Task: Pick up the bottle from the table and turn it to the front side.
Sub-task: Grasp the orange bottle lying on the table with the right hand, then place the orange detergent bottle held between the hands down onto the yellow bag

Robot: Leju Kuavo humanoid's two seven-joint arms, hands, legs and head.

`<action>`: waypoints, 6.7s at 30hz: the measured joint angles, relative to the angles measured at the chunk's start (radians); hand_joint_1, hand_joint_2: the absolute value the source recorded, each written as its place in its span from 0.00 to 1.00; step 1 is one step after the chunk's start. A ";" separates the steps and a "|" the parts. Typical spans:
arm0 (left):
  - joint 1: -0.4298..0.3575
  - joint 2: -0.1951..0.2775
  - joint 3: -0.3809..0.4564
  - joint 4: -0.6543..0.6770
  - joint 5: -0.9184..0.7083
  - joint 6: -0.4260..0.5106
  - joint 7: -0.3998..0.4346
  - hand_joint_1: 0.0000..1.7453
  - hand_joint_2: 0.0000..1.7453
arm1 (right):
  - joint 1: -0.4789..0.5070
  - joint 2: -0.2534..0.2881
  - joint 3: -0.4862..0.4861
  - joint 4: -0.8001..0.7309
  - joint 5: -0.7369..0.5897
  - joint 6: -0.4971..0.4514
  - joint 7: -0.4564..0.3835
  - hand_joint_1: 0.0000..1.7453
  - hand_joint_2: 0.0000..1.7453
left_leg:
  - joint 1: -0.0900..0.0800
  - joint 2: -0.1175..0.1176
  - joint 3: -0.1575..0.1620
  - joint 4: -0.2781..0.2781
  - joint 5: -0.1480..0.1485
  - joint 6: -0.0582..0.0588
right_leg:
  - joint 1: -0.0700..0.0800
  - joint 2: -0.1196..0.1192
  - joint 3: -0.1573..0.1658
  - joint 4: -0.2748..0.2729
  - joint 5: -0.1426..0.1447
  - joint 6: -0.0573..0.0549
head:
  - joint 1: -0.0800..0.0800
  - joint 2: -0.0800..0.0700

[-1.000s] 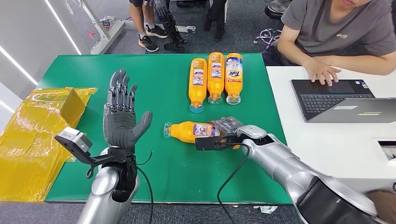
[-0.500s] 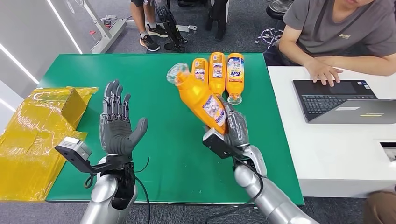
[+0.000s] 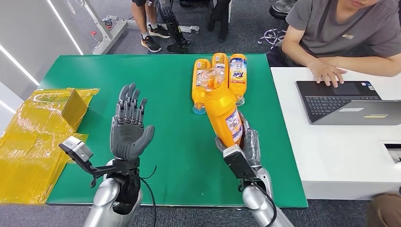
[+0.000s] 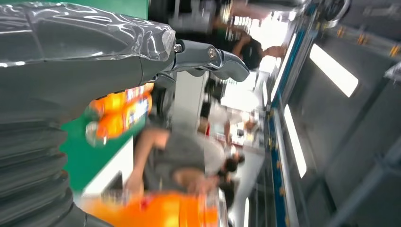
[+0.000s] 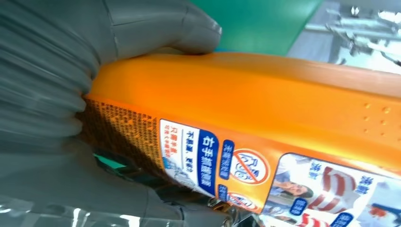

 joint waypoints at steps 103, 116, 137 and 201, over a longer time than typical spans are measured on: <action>-0.107 0.133 0.051 0.190 -0.336 0.232 0.112 1.00 1.00 | 0.044 0.030 0.131 -0.256 -0.183 0.345 -0.099 0.00 1.00 | 0.001 0.003 0.001 -0.001 0.000 0.000 | 0.000 0.003 0.000 0.001 0.000 -0.001 | 0.000 0.000; -0.167 0.397 0.216 0.145 -0.794 0.204 0.202 1.00 1.00 | 0.110 0.021 0.132 -0.335 -0.195 0.306 -0.113 0.00 1.00 | 0.001 0.004 0.001 -0.001 0.000 -0.001 | 0.001 0.004 0.000 0.001 0.000 -0.001 | 0.000 0.000; -0.293 0.664 0.039 0.327 -1.199 0.075 0.147 1.00 1.00 | 0.127 0.021 0.076 -0.416 -0.304 0.398 -0.170 0.00 1.00 | 0.000 0.006 0.002 0.000 0.000 -0.001 | 0.000 0.005 -0.001 0.001 0.001 -0.001 | 0.001 0.000; -0.562 0.540 -0.367 1.041 -1.329 0.020 0.083 0.45 1.00 | 0.216 -0.003 0.031 -0.482 -0.296 0.317 -0.132 0.00 1.00 | 0.001 0.005 0.003 -0.001 0.001 -0.002 | 0.000 0.004 0.001 0.001 0.002 -0.002 | 0.000 0.000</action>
